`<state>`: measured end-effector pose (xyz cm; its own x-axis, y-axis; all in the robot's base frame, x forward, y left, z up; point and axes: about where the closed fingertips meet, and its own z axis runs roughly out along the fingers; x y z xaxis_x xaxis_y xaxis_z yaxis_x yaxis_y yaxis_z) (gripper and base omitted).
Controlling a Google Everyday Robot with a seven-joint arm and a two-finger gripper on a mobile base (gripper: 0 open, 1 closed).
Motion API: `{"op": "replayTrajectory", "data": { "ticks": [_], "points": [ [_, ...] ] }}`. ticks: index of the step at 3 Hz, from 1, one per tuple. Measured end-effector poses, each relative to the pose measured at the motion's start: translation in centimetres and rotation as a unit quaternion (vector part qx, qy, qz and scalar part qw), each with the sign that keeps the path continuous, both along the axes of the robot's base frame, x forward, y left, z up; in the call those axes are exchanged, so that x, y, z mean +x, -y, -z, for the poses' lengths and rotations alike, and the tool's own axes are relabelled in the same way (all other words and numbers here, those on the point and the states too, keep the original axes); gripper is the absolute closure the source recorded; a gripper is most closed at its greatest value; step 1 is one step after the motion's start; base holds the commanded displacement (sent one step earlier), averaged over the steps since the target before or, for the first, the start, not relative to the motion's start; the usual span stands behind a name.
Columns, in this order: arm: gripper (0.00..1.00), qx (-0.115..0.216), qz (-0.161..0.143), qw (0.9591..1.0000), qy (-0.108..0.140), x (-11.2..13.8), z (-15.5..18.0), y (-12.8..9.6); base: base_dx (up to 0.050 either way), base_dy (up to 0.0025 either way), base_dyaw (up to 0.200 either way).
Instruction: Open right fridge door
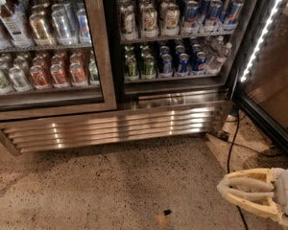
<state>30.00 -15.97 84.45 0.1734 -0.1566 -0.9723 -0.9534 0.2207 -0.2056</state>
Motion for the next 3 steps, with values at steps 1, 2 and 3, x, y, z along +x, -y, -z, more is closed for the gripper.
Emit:
{"op": "replayTrajectory", "data": {
  "ticks": [1,2,3],
  "points": [
    [0.81,0.0,0.0,1.0,0.0,0.0,0.0,0.0,0.0,0.0,0.0],
    [0.57,0.0,0.0,1.0,0.0,0.0,0.0,-0.01,0.0,0.0,0.0],
    [0.35,0.0,0.0,1.0,0.0,0.0,0.0,-0.01,0.0,0.0,0.0]
  ]
}}
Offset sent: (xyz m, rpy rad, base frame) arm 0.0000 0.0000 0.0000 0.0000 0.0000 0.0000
